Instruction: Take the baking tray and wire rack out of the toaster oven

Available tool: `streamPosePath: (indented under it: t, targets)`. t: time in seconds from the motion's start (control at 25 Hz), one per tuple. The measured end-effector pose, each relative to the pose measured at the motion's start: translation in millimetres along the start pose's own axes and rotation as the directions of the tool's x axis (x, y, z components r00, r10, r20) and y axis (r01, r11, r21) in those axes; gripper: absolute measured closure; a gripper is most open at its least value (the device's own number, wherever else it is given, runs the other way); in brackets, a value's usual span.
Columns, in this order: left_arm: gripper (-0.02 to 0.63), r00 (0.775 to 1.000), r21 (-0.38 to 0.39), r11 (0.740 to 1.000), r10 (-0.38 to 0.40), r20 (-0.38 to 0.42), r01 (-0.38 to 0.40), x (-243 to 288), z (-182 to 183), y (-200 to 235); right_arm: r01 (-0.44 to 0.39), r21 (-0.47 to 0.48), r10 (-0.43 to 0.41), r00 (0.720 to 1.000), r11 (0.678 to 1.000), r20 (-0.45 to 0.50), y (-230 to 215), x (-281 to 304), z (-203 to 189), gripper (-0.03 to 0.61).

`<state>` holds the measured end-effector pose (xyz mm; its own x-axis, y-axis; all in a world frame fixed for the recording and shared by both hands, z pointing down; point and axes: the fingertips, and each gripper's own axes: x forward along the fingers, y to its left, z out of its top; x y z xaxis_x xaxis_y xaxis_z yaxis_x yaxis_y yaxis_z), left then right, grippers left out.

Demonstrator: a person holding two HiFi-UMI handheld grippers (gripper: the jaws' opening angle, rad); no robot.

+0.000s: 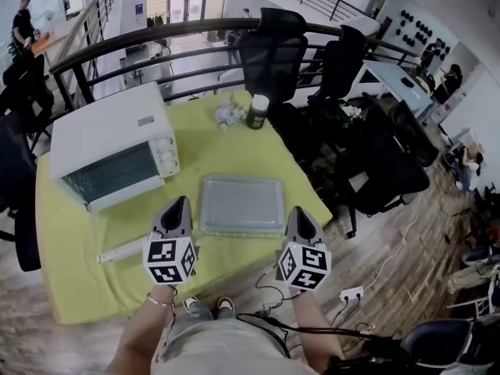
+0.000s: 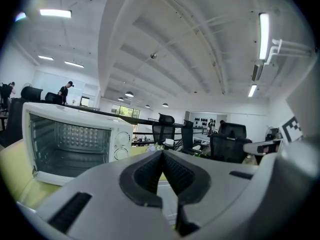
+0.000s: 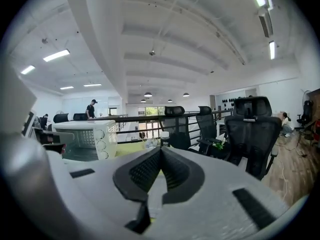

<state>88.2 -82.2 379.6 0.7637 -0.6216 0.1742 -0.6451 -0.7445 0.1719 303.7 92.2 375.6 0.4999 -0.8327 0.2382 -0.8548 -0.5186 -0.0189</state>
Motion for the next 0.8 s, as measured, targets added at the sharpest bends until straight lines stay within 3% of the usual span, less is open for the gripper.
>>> streamPosePath:
  t: [0.32,0.8]
  targets:
    - [0.611,1.0,-0.023,1.0,-0.003,-0.015,0.003,7,-2,6,0.03,0.005,-0.03,0.999,1.0,-0.019,3,3,-5,0.577]
    - [0.611,0.999,-0.017,1.0,-0.014,-0.034,0.013,8,-6,7,0.01,0.007,-0.01,1.0,1.0,-0.022,12,5,-9,0.577]
